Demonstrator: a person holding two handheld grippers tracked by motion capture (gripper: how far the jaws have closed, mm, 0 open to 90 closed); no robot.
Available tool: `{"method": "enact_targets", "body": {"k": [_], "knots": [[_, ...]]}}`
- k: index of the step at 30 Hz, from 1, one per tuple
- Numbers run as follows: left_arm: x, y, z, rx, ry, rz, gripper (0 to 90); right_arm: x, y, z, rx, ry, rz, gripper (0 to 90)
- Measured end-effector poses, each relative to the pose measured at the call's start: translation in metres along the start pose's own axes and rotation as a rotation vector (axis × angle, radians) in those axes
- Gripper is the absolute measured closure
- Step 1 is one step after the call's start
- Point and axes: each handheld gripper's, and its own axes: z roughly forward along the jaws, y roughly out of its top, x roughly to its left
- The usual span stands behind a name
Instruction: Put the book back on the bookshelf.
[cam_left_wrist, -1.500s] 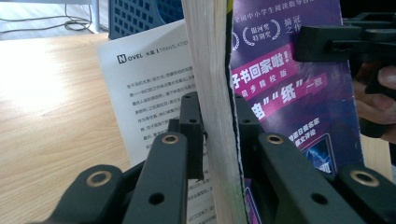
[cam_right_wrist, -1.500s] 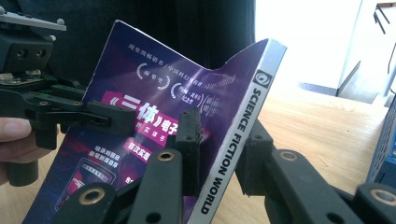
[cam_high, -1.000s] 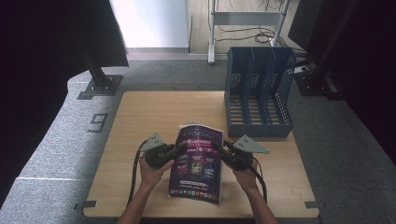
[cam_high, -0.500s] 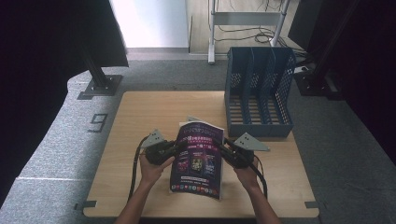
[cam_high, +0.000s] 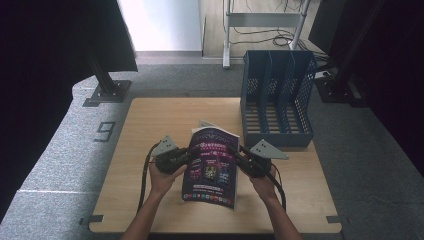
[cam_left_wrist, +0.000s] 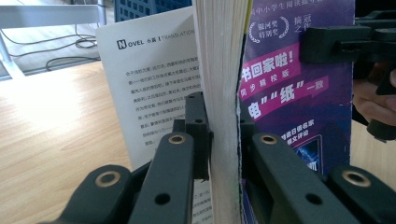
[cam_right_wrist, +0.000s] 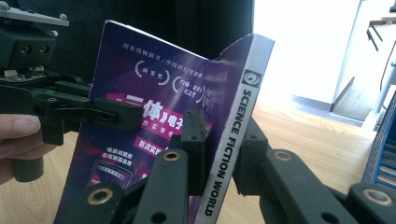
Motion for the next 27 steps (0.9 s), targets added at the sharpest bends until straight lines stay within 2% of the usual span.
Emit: {"method": "enact_targets", "body": {"k": [27], "knots": [[0.007, 0.011, -0.003, -0.012, 0.033, 0.023, 83.5, 0.000, 0.006, 0.009, -0.019, -0.006, -0.018, 77.0]]}}
